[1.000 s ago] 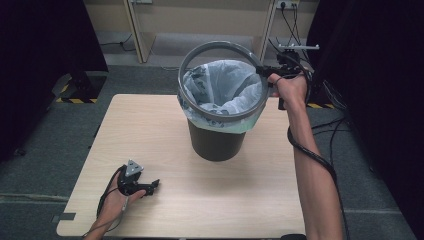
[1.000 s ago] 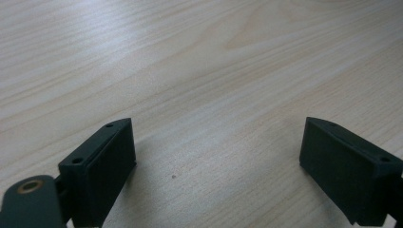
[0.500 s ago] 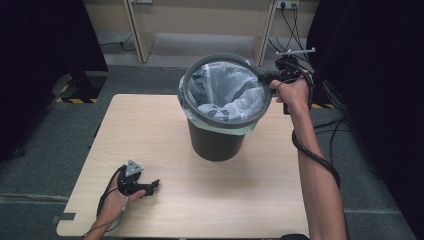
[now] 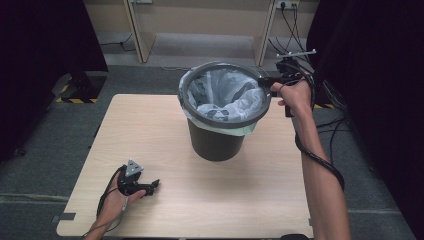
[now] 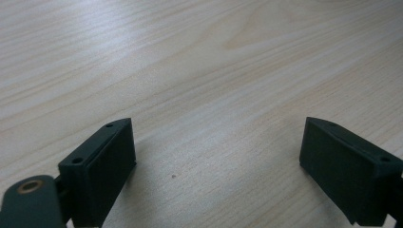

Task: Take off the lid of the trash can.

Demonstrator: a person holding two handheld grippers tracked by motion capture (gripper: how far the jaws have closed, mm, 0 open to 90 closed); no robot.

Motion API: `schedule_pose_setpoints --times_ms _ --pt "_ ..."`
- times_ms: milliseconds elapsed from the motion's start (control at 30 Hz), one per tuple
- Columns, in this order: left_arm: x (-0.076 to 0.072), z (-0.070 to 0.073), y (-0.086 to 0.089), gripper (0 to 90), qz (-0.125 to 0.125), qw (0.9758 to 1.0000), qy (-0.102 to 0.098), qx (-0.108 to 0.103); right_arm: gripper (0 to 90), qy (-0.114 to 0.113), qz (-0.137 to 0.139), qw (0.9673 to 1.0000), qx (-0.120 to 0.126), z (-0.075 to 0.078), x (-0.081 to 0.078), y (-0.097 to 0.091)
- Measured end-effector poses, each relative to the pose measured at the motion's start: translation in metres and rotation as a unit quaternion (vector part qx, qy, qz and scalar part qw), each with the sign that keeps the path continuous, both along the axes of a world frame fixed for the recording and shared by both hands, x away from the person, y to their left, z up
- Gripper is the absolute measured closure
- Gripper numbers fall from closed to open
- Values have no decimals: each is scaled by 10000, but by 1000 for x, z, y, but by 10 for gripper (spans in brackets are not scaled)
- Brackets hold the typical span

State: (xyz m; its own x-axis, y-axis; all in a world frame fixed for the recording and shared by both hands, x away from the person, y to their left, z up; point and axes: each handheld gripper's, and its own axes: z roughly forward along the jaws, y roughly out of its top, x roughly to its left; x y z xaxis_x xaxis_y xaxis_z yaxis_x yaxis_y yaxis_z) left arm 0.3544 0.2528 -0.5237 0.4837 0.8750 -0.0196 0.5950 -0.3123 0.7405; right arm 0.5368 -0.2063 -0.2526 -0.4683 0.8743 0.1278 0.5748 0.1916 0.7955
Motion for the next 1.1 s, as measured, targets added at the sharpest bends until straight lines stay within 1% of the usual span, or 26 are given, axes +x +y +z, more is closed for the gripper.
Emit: schedule_pose_setpoints --times_ms 133,200,267,367,467,600,700,800,933,1000,1100 --pt "0 0 0 108 2 10000 -1 0 784 -106 -28 9997 -201 1 -2 1" --pt "0 0 0 108 2 10000 -1 0 787 -143 -29 9997 -209 4 -3 1" --pt "0 0 0 109 2 10000 -2 -1 788 -207 -46 9997 -138 7 -4 0" --pt "0 0 0 109 0 10000 0 -1 789 -244 -33 9997 -42 11 -5 -2" --pt "0 0 0 109 2 10000 0 -7 789 -288 -44 9994 167 15 -6 -7" --pt "0 0 0 108 -6 10000 3 -8 785 -227 -14 9982 557 15 -6 -16" --pt "0 0 0 108 -3 10000 0 -8 785 -215 -12 9977 635 13 -6 -21" --pt "0 0 0 108 -3 10000 0 -10 783 -215 -46 9984 517 13 -6 -24" --pt "0 0 0 109 -4 10000 1 -10 775 -173 -99 9989 434 13 -6 -27" --pt "0 0 0 108 -3 10000 1 -11 775 -189 -87 9990 396 13 -7 -24" --pt "0 0 0 108 -2 10000 -1 -10 774 -183 -80 9993 324 11 -5 -14"
